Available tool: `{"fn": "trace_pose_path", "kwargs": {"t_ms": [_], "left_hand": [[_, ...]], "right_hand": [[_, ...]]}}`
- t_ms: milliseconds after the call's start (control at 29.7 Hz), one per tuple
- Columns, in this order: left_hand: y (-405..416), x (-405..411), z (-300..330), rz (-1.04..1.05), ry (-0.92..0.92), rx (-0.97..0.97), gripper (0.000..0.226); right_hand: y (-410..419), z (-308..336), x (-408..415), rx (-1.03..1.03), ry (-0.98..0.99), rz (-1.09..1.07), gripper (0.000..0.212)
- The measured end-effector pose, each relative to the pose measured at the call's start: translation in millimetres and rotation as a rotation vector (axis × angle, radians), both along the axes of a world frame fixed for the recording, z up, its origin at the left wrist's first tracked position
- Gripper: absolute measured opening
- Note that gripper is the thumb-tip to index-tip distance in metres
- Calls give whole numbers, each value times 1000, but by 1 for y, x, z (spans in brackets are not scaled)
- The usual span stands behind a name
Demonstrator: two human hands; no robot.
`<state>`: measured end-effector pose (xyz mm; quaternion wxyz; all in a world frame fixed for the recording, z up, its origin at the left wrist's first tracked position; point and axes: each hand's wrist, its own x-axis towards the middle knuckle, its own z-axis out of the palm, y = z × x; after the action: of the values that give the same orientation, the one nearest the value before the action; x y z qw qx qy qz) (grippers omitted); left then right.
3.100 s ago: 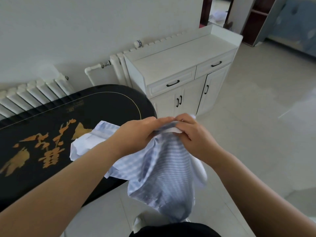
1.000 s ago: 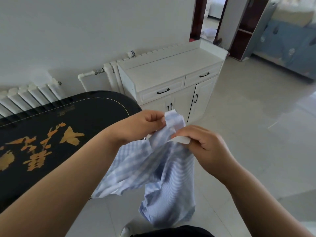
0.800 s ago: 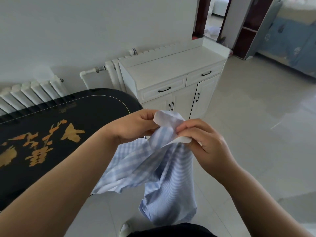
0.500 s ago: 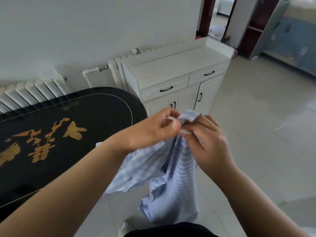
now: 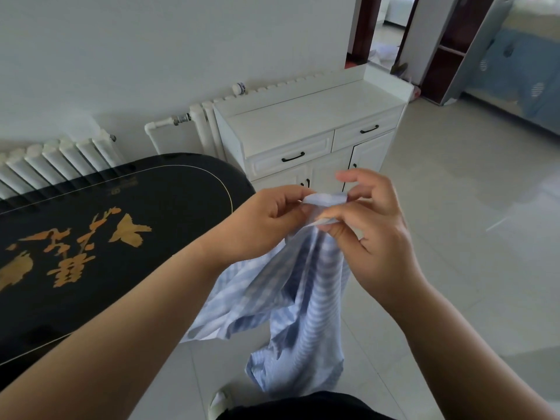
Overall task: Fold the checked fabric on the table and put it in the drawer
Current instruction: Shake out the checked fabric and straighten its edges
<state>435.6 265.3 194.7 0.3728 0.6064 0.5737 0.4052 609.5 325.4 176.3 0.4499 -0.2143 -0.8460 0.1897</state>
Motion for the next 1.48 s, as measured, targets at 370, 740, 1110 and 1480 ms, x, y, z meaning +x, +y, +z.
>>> {"fn": "trace_pose_path", "kwargs": {"t_ms": [370, 740, 1110, 1480], "left_hand": [[-12, -5, 6, 94, 297, 94, 33], [-14, -6, 10, 82, 164, 139, 40], [-21, -8, -13, 207, 761, 500, 45], [-41, -16, -101, 218, 487, 263, 49]], "right_hand": [[-5, -1, -1, -356, 164, -7, 9], [-10, -16, -7, -182, 219, -2, 2], [-14, -6, -10, -427, 406, -38, 22], [27, 5, -22, -418, 338, -214, 11]]}}
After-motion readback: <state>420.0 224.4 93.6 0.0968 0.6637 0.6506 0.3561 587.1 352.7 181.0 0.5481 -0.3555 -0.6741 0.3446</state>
